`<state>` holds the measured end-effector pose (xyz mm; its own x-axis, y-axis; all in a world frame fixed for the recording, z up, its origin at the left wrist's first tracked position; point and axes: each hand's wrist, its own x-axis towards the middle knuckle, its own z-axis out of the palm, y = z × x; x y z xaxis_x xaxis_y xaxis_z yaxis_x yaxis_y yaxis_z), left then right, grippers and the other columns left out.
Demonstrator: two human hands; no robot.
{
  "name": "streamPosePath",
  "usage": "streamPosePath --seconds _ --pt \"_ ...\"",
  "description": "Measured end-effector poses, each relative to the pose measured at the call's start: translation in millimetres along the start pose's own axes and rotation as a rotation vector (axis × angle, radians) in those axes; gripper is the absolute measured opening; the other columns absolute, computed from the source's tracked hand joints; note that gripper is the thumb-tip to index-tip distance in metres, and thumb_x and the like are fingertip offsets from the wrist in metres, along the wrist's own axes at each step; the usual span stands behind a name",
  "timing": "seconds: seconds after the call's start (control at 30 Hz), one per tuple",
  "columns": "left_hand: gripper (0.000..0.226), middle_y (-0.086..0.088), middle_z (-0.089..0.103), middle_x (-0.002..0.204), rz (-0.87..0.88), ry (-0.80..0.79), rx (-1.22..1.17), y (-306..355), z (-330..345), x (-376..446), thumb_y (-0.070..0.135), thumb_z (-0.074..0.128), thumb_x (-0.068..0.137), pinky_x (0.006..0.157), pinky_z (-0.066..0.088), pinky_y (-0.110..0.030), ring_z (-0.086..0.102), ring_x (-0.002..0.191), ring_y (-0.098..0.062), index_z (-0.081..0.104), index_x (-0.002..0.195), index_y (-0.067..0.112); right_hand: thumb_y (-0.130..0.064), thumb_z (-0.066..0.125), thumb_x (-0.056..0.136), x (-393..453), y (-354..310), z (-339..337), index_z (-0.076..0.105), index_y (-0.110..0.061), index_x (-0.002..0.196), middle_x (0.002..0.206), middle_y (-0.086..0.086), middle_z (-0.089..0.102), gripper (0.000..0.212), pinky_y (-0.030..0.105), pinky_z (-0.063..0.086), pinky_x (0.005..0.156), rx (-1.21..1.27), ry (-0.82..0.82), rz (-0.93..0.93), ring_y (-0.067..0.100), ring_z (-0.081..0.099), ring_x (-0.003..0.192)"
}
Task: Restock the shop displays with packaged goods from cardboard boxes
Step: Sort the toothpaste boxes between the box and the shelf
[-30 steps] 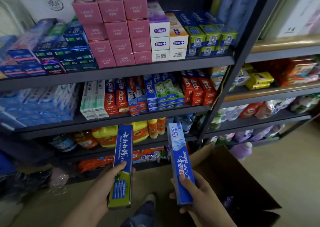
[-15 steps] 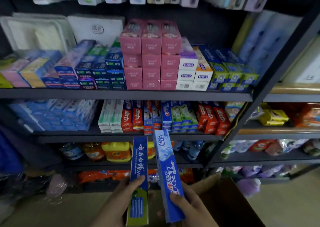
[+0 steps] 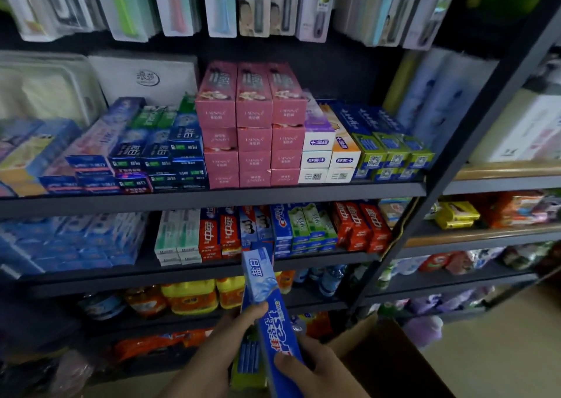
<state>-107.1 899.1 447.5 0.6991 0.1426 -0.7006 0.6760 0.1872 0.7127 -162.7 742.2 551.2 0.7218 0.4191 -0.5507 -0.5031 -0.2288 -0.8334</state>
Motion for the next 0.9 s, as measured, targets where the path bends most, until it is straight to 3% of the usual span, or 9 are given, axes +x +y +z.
streamPosePath --seconds 0.07,0.17,0.27,0.33,0.43,0.53,0.63,0.8,0.9 --pt "0.017 -0.008 0.061 0.086 -0.073 0.013 0.041 -2 -1 20 0.015 0.061 0.090 0.058 0.042 -0.031 0.057 0.075 -0.023 0.054 0.100 0.003 -0.039 0.057 0.092 8 6 2 0.052 -0.043 0.105 0.104 -0.029 0.058 0.015 0.003 0.044 0.066 0.018 0.022 0.006 -0.020 0.059 0.077" --pt "0.041 -0.026 0.053 0.129 -0.102 0.061 0.201 -14 -16 65 0.017 0.054 0.095 0.092 0.043 -0.043 0.052 0.117 -0.039 0.046 0.127 -0.008 -0.037 0.060 0.089 13 9 6 0.055 -0.037 0.099 0.109 -0.021 0.060 0.011 0.006 0.046 0.065 0.059 0.057 0.078 -0.017 0.062 0.077" --pt "0.038 -0.027 0.055 0.120 -0.107 0.062 0.183 -36 -43 81 0.013 0.054 0.095 0.091 0.037 -0.041 0.051 0.116 -0.038 0.046 0.123 -0.012 -0.048 0.066 0.076 20 15 11 0.059 -0.030 0.095 0.108 -0.017 0.061 0.027 0.005 0.045 0.063 0.022 0.087 0.131 -0.014 0.060 0.080" --pt "0.042 -0.029 0.052 0.128 -0.133 0.077 0.160 -38 -58 81 0.010 0.053 0.095 0.091 0.038 -0.039 0.050 0.119 -0.041 0.044 0.127 -0.014 -0.043 0.063 0.084 26 20 13 0.060 -0.027 0.101 0.100 -0.020 0.063 0.023 0.002 0.042 0.063 -0.022 0.103 0.144 -0.015 0.060 0.076" --pt "0.044 -0.029 0.058 0.121 -0.087 0.034 -0.016 -29 -67 51 0.010 0.057 0.092 0.075 0.046 -0.038 0.059 0.094 -0.038 0.046 0.130 -0.012 -0.045 0.062 0.086 28 21 21 0.060 -0.032 0.105 0.101 -0.019 0.067 0.023 0.004 0.046 0.074 -0.036 0.049 0.108 -0.013 0.064 0.085" --pt "0.046 -0.014 0.069 0.103 -0.066 -0.047 -0.082 -18 -59 -11 0.047 0.074 0.075 0.071 0.052 -0.040 0.067 0.092 -0.033 0.061 0.109 0.018 -0.063 0.067 0.064 32 26 24 0.063 -0.030 0.102 0.100 -0.012 0.073 0.051 0.019 0.051 0.089 0.005 -0.026 0.094 0.001 0.069 0.091" --pt "0.081 -0.011 0.073 0.099 -0.037 -0.077 -0.064 -10 -56 -36 0.071 0.078 0.048 0.074 0.057 -0.043 0.071 0.086 -0.031 0.059 0.110 0.023 -0.052 0.072 0.060 33 34 19 0.064 -0.022 0.098 0.087 0.002 0.076 0.049 0.027 0.053 0.075 0.126 0.020 0.106 0.016 0.070 0.076" --pt "0.034 -0.013 0.072 0.071 -0.018 0.044 -0.173 -6 -61 -48 0.029 0.070 0.082 0.052 0.054 -0.031 0.069 0.055 -0.023 0.058 0.108 0.010 -0.041 0.064 0.076 48 36 -14 0.061 -0.015 0.103 0.087 0.004 0.071 0.038 0.025 0.052 0.064 0.127 0.213 0.016 0.015 0.068 0.073" --pt "0.036 -0.012 0.069 0.060 -0.052 0.080 -0.198 -14 -71 -49 0.022 0.071 0.081 0.044 0.052 -0.029 0.065 0.045 -0.022 0.057 0.110 0.007 -0.038 0.060 0.086 71 20 -35 0.061 -0.012 0.110 0.095 0.007 0.070 0.036 0.029 0.055 0.074 0.129 0.275 -0.025 0.017 0.068 0.082"
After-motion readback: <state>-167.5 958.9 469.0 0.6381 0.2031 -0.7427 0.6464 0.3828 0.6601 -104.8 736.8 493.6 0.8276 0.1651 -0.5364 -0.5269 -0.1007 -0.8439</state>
